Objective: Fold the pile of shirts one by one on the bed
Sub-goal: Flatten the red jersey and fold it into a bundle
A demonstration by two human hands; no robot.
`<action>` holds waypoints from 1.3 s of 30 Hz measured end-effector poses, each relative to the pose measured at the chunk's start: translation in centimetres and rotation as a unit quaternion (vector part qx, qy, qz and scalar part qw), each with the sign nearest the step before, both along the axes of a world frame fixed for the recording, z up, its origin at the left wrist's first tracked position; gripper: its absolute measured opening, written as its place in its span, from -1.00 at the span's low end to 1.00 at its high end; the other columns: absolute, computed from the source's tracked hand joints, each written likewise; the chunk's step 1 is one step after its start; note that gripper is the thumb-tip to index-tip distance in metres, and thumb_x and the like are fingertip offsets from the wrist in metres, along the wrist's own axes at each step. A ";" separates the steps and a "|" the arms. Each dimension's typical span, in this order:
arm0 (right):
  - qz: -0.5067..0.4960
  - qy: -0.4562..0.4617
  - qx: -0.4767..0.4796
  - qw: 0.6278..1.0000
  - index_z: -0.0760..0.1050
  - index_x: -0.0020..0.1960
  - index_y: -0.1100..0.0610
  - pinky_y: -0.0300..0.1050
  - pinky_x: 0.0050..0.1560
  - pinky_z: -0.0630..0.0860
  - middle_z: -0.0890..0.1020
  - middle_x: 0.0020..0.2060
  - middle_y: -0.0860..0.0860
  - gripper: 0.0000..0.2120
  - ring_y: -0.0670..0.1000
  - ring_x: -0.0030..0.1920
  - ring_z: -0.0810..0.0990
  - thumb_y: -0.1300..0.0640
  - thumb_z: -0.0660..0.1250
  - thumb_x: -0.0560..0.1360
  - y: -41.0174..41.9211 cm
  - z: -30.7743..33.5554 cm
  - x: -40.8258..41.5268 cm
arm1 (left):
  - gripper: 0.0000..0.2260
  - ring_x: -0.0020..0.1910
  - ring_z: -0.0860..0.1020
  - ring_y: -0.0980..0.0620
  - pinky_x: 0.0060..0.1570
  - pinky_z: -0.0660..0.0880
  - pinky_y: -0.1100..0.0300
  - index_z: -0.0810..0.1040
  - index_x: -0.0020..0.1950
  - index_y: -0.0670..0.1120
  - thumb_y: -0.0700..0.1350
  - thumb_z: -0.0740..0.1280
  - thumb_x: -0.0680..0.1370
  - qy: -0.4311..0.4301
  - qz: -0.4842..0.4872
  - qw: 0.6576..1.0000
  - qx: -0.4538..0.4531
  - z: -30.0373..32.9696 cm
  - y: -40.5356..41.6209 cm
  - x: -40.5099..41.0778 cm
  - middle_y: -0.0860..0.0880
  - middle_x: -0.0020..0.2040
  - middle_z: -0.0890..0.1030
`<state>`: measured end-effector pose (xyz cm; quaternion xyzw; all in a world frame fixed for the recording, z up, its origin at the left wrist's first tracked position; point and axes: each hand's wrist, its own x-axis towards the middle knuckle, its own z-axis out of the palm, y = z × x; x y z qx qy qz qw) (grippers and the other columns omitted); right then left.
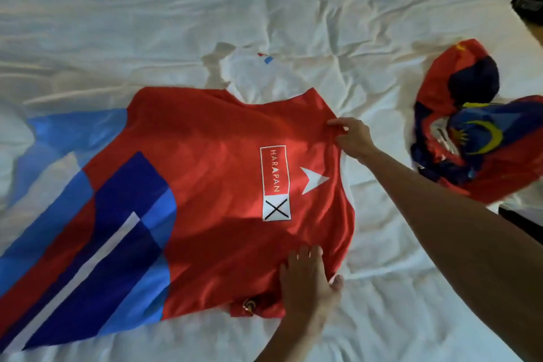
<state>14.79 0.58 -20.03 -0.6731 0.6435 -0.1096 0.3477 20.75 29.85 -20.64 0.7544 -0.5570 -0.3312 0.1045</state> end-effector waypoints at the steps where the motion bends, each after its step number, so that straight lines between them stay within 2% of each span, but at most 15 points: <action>1: 0.001 0.002 -0.005 1.000 0.65 0.17 0.15 -0.12 0.29 0.44 0.63 0.18 0.15 -0.60 0.14 0.20 0.57 0.42 0.28 0.42 -0.2 -0.3 -0.1 | -0.51 -0.21 0.62 -0.04 -0.28 0.58 0.05 0.62 -0.12 0.05 0.21 0.50 0.03 -0.029 -0.022 0.999 0.022 0.1 0.3 -0.2 0.05 -0.22 0.61; 4: 0.009 0.024 0.005 1.000 0.67 0.12 0.19 -0.27 0.22 0.40 0.67 0.11 0.14 -0.66 0.11 0.15 0.60 0.40 0.30 0.42 -1.3 -0.9 -0.8 | -0.51 -0.36 0.57 -0.02 -0.42 0.50 0.13 0.56 -0.22 0.03 0.03 0.60 -0.08 -0.067 -0.064 0.996 0.006 0.1 0.4 -1.2 0.04 -0.32 0.56; 8: -0.023 0.022 -0.031 0.999 0.63 0.18 0.21 -0.23 0.27 0.35 0.63 0.17 0.18 -0.63 0.15 0.22 0.56 0.41 0.23 0.46 -2.9 -1.3 -1.3 | -0.48 -0.52 0.51 0.08 -0.62 0.34 0.16 0.42 -0.21 0.08 -0.01 0.61 -0.03 -0.006 -0.089 0.996 -0.017 1.2 -0.7 -2.9 0.10 -0.29 0.51; 13: 0.032 0.030 -0.076 0.996 0.23 0.52 0.27 0.10 0.41 0.25 0.39 0.34 0.35 -0.30 0.33 0.38 0.34 0.25 0.24 0.39 1.8 -2.7 -2.9 | -0.20 -0.30 0.63 0.07 -0.54 0.48 0.17 0.43 0.05 0.13 0.10 0.61 -0.14 -0.027 -0.067 0.997 0.018 0.7 0.3 -3.8 0.06 -0.09 0.62; 17: -0.047 0.047 -0.041 0.997 0.07 0.58 0.24 0.07 0.43 0.13 0.31 0.42 0.29 -0.27 0.27 0.41 0.26 0.19 0.34 0.52 11.5 -2.9 -4.3 | -0.16 -0.20 0.65 -0.08 -0.54 0.51 0.06 0.44 0.12 0.00 0.00 0.65 -0.11 -0.060 -0.045 0.996 0.044 1.4 4.0 -2.1 -0.06 -0.08 0.64; 19: -0.111 0.048 -0.010 0.993 0.09 0.56 0.28 0.09 0.42 0.15 0.33 0.41 0.28 -0.31 0.29 0.39 0.28 0.10 0.32 0.56 15.9 -2.6 -4.7 | -0.29 -0.22 0.63 -0.13 -0.52 0.51 0.01 0.46 0.08 -0.03 -0.09 0.65 0.00 -0.085 -0.056 0.994 0.046 2.0 5.8 -1.6 -0.06 -0.13 0.60; 22: -0.196 0.015 0.042 0.980 0.23 0.50 0.22 0.15 0.29 0.40 0.53 0.22 0.20 -0.35 0.22 0.25 0.48 -0.08 0.31 0.55 20.4 -2.0 -4.8 | -0.48 -0.33 0.58 -0.10 -0.52 0.46 0.02 0.57 -0.09 -0.03 -0.20 0.62 0.01 -0.109 -0.052 0.992 0.045 2.4 6.9 -1.0 -0.03 -0.23 0.56; 23: -0.205 0.019 0.059 0.977 0.35 0.41 0.19 0.12 0.19 0.47 0.62 0.06 0.14 -0.41 0.19 0.13 0.56 -0.14 0.32 0.53 21.0 -1.6 -4.7 | -0.51 -0.38 0.57 -0.09 -0.54 0.45 0.04 0.59 -0.14 -0.03 -0.23 0.62 -0.01 -0.106 -0.047 0.992 0.043 2.6 6.8 -1.0 -0.03 -0.25 0.55; 25: -0.202 0.028 0.103 0.974 0.55 0.01 0.15 0.05 -0.05 0.52 0.62 -0.29 0.02 -0.66 0.12 -0.15 0.60 -0.14 0.33 0.50 21.6 -1.0 -4.8 | -0.52 -0.48 0.55 -0.05 -0.61 0.41 0.10 0.61 -0.19 0.00 -0.26 0.62 -0.04 -0.085 -0.051 0.995 0.023 3.3 6.6 -1.8 -0.01 -0.26 0.57; 27: -0.212 0.024 0.110 0.971 0.44 -0.32 0.15 -0.06 -0.25 0.35 0.50 -0.47 0.00 -0.72 0.12 -0.33 0.50 0.05 0.32 0.51 21.6 -0.5 -5.8 | -0.49 -0.56 0.52 0.00 -0.66 0.38 0.15 0.62 -0.15 0.03 -0.22 0.64 -0.03 -0.062 -0.088 0.994 0.000 3.8 6.6 -3.4 0.03 -0.20 0.60; 28: -0.228 0.028 0.095 0.969 0.41 -0.35 0.16 -0.08 -0.26 0.27 0.50 -0.47 0.03 -0.72 0.16 -0.32 0.49 0.13 0.31 0.52 21.5 -0.4 -6.6 | -0.44 -0.58 0.50 0.02 -0.67 0.38 0.17 0.60 -0.09 0.05 -0.18 0.66 -0.03 -0.058 -0.105 0.993 -0.007 3.8 6.7 -4.1 0.04 -0.17 0.61; 30: -0.264 0.036 0.072 0.961 0.51 -0.22 0.19 -0.08 -0.22 0.28 0.61 -0.31 0.13 -0.81 0.22 -0.15 0.57 0.17 0.29 0.55 21.5 -0.6 -8.0 | -0.28 -0.59 0.50 0.02 -0.67 0.39 0.16 0.51 0.03 0.04 -0.11 0.69 -0.06 -0.057 -0.105 0.993 0.000 3.4 6.8 -5.0 0.03 -0.16 0.63; 32: -0.275 0.023 0.074 0.958 0.57 0.03 0.20 -0.04 -0.08 0.44 0.68 -0.12 0.15 -0.81 0.21 0.01 0.61 0.08 0.29 0.58 22.3 -0.6 -8.3 | -0.20 -0.61 0.50 -0.01 -0.69 0.37 0.15 0.43 0.05 -0.01 -0.07 0.69 -0.11 -0.054 -0.085 0.995 0.029 3.0 7.4 -4.8 -0.03 -0.19 0.62; 36: -0.247 0.058 0.120 0.960 0.51 0.15 0.16 -0.02 0.01 0.45 0.66 -0.02 0.10 -0.55 0.17 0.09 0.58 -0.20 0.36 0.49 25.3 0.3 -6.7 | -0.41 -0.57 0.51 -0.05 -0.65 0.37 0.13 0.57 -0.11 -0.06 -0.06 0.66 -0.08 -0.093 -0.080 0.991 0.049 3.6 9.7 -3.8 -0.05 -0.29 0.54; 39: -0.219 0.067 0.147 0.962 0.50 0.11 0.12 -0.02 -0.01 0.51 0.67 -0.05 0.09 -0.59 0.16 0.04 0.60 -0.11 0.43 0.39 27.5 0.4 -5.7 | -0.50 -0.58 0.51 -0.01 -0.62 0.38 0.19 0.57 -0.26 -0.03 -0.18 0.65 -0.13 -0.086 -0.086 0.992 0.040 3.7 10.6 -4.0 0.00 -0.41 0.51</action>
